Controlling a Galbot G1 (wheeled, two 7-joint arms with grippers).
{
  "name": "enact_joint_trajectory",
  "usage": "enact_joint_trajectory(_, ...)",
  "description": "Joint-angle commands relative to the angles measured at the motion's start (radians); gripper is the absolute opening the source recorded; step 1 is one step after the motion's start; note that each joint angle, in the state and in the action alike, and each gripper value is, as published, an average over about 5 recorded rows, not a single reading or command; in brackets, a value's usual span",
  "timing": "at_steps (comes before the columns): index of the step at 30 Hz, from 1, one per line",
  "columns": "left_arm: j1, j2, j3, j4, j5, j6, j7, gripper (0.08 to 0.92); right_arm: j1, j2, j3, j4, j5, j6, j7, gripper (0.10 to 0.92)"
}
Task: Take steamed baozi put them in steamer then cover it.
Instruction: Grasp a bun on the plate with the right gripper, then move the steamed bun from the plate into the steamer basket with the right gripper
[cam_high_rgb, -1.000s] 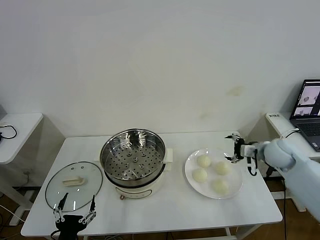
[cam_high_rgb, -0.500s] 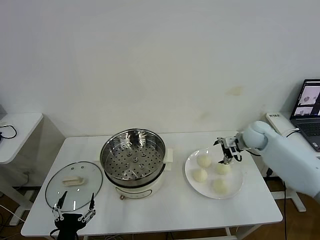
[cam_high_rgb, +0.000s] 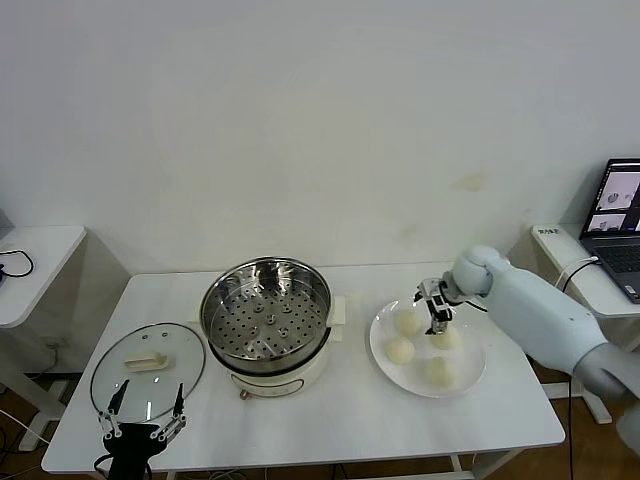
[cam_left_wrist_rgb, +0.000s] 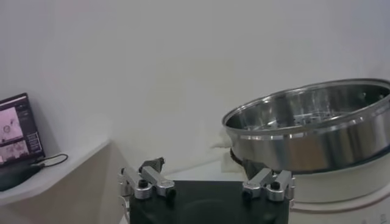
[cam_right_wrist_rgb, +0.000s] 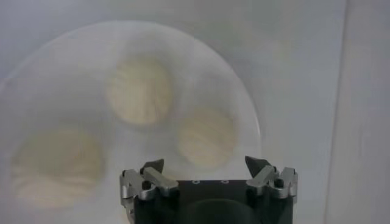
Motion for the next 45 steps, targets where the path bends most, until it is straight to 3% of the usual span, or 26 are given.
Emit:
enact_joint_trajectory(1,0.000,0.002,-0.004,0.001,-0.003,0.003,0.000,0.823,0.014,0.056,-0.019,-0.068,-0.010,0.003,-0.008,0.823)
enact_joint_trajectory(12,-0.005,0.008,-0.009,0.010,-0.003,0.001,-0.002,0.823,0.005,0.105,-0.009,-0.123,-0.042,0.004,0.011,0.811)
enact_joint_trajectory(27,-0.005,0.006,-0.010,0.005,-0.004,0.000,-0.004,0.823,0.010,0.080,-0.021,-0.095,-0.044,-0.005,-0.008,0.628)
enact_joint_trajectory(45,-0.027,0.031,0.006,0.016,-0.005,0.003,-0.003,0.823,0.333,-0.176,-0.216,0.274,0.286,-0.083,-0.061,0.628)
